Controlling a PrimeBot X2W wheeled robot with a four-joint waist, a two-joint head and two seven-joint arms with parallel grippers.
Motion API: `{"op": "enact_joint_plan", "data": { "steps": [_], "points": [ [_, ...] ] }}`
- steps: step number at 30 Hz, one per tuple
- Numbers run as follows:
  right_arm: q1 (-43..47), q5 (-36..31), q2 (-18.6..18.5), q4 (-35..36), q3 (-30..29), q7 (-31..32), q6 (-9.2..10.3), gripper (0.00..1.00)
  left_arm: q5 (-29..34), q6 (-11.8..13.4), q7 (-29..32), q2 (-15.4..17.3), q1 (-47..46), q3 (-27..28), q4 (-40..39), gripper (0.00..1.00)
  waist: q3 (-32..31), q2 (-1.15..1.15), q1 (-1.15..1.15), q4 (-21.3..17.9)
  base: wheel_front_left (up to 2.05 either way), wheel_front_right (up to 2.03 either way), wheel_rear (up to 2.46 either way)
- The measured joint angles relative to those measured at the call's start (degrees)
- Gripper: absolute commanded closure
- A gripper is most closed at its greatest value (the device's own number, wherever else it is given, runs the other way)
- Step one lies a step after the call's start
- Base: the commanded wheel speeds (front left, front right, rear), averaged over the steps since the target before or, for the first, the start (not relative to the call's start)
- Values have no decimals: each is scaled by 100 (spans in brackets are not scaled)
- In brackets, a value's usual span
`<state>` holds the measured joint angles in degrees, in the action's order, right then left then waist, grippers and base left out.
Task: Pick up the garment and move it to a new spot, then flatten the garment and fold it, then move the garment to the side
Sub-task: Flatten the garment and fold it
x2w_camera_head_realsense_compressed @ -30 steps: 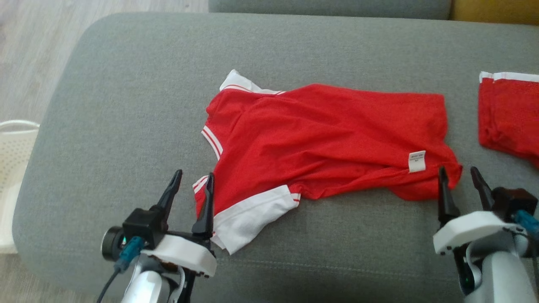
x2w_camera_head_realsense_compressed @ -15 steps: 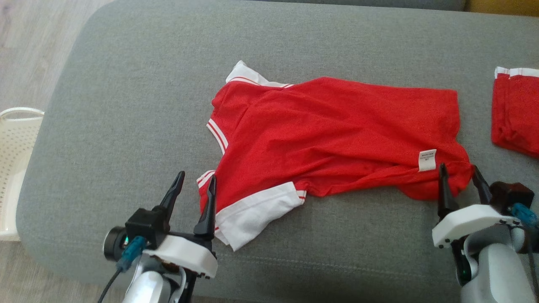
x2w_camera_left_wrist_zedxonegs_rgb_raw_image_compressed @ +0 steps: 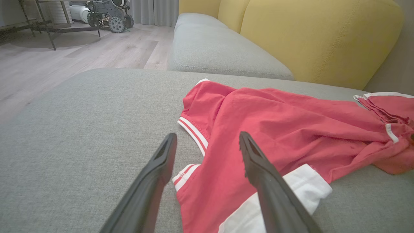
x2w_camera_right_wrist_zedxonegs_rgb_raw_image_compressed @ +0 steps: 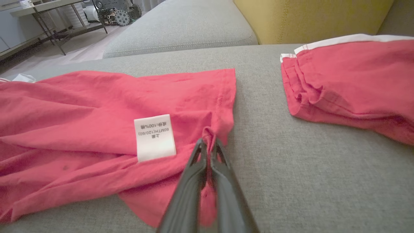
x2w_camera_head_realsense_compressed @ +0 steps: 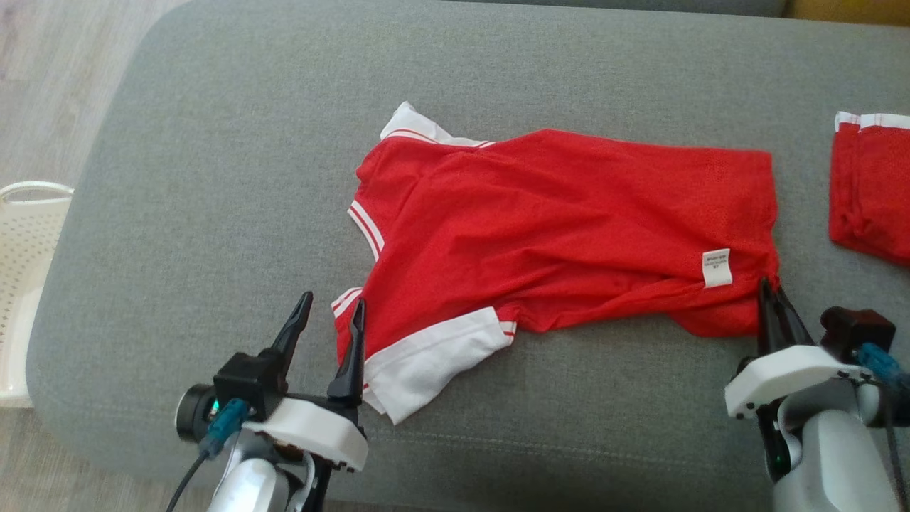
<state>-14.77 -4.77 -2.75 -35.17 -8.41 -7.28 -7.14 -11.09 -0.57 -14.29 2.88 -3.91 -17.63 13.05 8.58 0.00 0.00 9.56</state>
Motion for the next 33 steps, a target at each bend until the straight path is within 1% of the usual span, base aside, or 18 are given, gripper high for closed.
{"op": "enact_joint_plan", "data": {
  "steps": [6, 13, 17, 20, 23, 28, 30, 33],
  "points": [
    [-22, -1, 0, 45, 45, -46, 0, 100, 0, 5, 0, -1, 1, 0, 34, 0, -69, 0, 0, -37, 0, 0, 0],
    [174, 29, 1, 402, 51, -74, 0, 100, -9, 14, 0, -2, 5, -2, 59, 0, -192, 0, 0, -149, 0, 0, 0],
    [263, -89, 1, 537, 5, 47, 0, 100, -10, 14, 0, -2, 9, -29, 64, 0, -247, 0, 0, -229, 0, 0, 0],
    [137, -196, -31, 583, 54, 146, 0, 100, -29, 15, 0, -2, 9, -59, 88, 0, -289, 0, 0, -235, 0, 0, 0],
    [-277, -198, -203, 559, 210, 220, 0, 100, -66, 24, 0, -2, 9, -123, 109, 0, -330, 0, 0, -194, 0, 0, 0],
    [-1055, -215, -666, 368, 332, 201, 0, 100, -91, 66, 0, -3, 24, -214, 123, 0, -405, 0, 0, -34, 0, 0, 0],
    [-1115, -318, -836, 274, 323, 147, 0, 100, -136, 94, 0, -2, 34, -215, 122, 0, -428, 0, 0, 34, 0, 0, 0],
    [-1056, -414, -913, 196, 270, 102, 0, 100, -159, 110, 0, -2, 70, -213, 120, 0, -448, 0, 0, 98, 0, 0, 0]
  ]
}}
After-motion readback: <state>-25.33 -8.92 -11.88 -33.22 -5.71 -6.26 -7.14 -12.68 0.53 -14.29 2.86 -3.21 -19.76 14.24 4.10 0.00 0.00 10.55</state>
